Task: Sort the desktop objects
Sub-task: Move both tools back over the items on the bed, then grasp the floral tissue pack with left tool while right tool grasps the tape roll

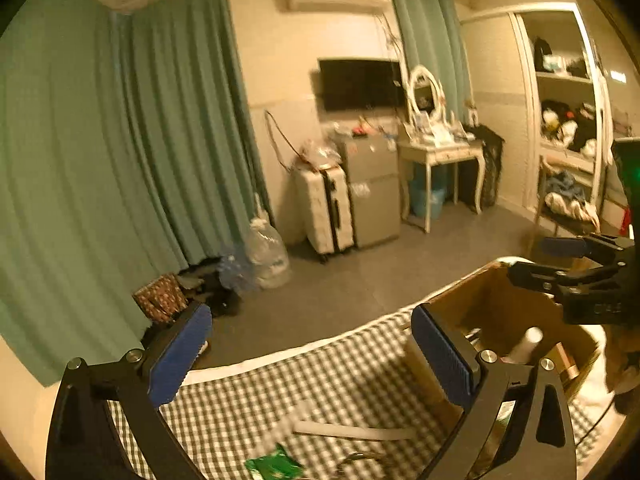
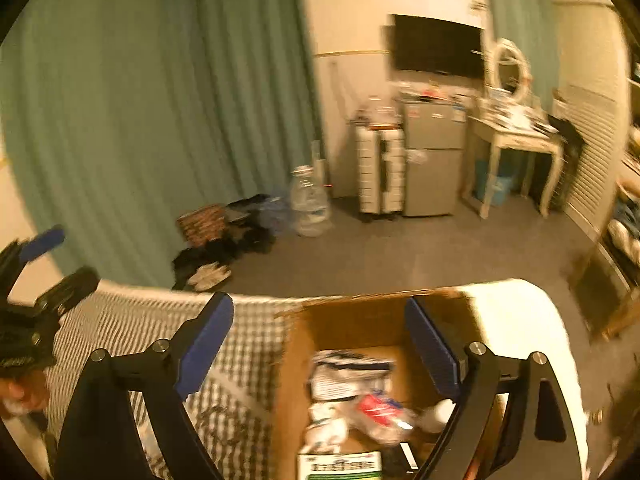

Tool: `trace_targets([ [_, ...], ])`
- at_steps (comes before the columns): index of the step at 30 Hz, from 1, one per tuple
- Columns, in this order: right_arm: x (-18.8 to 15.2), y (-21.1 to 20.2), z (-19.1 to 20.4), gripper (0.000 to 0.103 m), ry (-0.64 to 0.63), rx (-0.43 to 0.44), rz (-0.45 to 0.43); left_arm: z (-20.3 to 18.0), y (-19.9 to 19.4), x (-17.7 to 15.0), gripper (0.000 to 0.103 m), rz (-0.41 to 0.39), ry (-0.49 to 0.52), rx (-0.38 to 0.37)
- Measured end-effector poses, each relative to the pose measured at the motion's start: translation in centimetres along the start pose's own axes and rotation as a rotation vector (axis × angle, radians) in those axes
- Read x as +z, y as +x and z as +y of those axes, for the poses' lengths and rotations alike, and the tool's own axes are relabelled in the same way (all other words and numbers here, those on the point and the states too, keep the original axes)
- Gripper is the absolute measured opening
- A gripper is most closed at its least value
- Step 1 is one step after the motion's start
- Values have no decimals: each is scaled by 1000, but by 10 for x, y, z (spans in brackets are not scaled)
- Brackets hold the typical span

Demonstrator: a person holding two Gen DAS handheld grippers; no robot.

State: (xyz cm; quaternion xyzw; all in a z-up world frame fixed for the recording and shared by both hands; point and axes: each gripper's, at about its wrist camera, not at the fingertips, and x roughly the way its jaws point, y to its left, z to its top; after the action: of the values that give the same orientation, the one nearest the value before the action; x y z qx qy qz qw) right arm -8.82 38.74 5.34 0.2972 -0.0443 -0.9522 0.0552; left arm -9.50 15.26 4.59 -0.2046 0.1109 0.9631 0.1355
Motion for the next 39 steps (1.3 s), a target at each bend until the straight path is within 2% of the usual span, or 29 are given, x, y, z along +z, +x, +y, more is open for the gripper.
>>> trace_targets([
  [2,-17,2,19,88,-40,58,7,22,-1,-28,103,3,-30,28],
  [4,-31,12,36,88,-64,81,58,41,-5,-52,103,-16,-54,70],
  [7,-57,32,64,88,-86,109,106,54,-4,-80,103,-8,-5,108],
  [11,-79,61,103,88,-113,163,139,65,4,-120,103,54,-8,109],
  [13,-86,76,117,88,-113,172,176,64,9,-138,103,112,-14,85],
  [15,-91,87,124,88,-110,173,211,61,10,-160,103,164,-23,69],
  [19,-106,107,134,88,-120,156,254,55,6,-193,103,211,-42,69],
  [23,-123,124,144,85,-170,136,298,62,11,-220,103,273,-115,66],
  [25,-131,134,150,76,-182,135,322,62,16,-230,103,308,-153,77],
  [26,-134,137,153,76,-186,139,333,64,18,-238,103,335,-175,80],
  [28,-141,144,160,74,-213,149,348,60,23,-255,103,374,-160,73],
  [31,-151,159,175,69,-264,158,385,56,19,-265,103,373,-153,59],
  [36,-168,178,194,68,-258,190,455,42,23,-281,103,423,-157,-14],
  [39,-177,183,195,68,-238,194,492,36,32,-285,103,441,-114,-54],
])
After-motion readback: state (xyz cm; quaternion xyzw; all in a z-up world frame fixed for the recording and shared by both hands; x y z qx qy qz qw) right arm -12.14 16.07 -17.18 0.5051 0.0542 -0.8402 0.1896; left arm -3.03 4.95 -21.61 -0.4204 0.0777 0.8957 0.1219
